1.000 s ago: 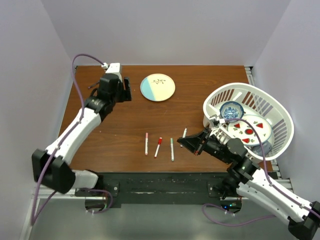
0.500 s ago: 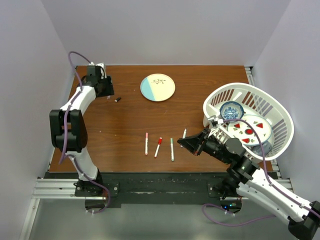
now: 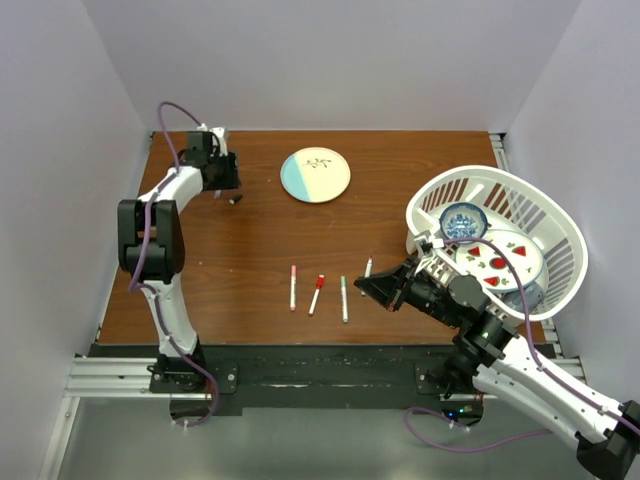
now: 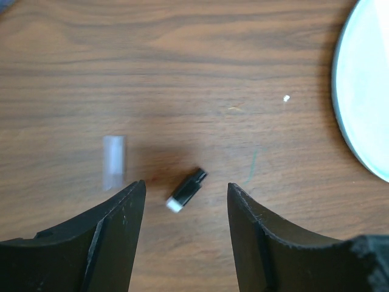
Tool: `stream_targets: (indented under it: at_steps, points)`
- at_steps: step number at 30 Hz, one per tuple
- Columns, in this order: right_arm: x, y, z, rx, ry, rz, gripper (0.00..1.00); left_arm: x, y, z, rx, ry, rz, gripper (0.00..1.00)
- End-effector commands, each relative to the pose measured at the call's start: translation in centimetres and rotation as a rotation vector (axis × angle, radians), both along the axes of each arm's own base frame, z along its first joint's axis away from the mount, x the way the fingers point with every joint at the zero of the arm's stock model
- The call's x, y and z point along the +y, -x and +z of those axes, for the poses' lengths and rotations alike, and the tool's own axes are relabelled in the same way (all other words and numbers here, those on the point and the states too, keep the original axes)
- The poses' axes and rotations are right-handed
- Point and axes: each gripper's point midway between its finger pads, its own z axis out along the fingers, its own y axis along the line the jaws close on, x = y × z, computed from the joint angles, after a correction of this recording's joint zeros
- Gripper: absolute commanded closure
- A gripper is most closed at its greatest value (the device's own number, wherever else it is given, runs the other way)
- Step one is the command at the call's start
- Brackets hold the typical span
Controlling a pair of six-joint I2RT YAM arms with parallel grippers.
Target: Insert the pens into the pen caps
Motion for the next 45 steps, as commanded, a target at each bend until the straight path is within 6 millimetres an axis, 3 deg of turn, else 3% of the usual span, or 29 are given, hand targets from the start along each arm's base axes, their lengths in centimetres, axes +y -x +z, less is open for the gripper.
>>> stream_targets:
  at_steps: [1,16,20,28,33,39,42,45]
  points:
    - [-0.1,-0.2,1.0,-0.038,-0.005,-0.008,1.00,-2.3,-1.6,-0.3,-0.024,0.017,-0.094,0.40]
    - [-0.8,0.2,1.4,-0.036,-0.016,-0.020,1.00,-4.5,-0.5,-2.8,0.043,0.073,-0.152,0.40]
    - [-0.9,0.3,1.6,-0.038,-0.020,-0.021,1.00,-5.7,0.2,-2.3,0.039,0.074,-0.180,0.40]
    - [-1.1,0.8,1.6,-0.026,-0.030,-0.014,1.00,-6.2,2.0,-2.1,0.046,0.080,-0.184,0.40]
    - [-1.5,0.9,1.7,-0.033,-0.028,-0.024,1.00,-5.9,2.4,-0.6,0.024,0.069,-0.166,0.40]
    - [-1.7,0.9,1.4,-0.034,-0.021,-0.029,1.00,-4.4,2.0,3.3,-0.048,0.017,-0.053,0.40]
    - [-1.6,0.8,1.3,-0.034,-0.019,-0.029,1.00,-2.7,1.9,3.6,-0.038,-0.035,0.031,0.40]
    - [-1.5,0.7,1.3,-0.037,-0.017,-0.028,1.00,-1.4,2.0,2.3,0.005,-0.088,0.092,0.40]
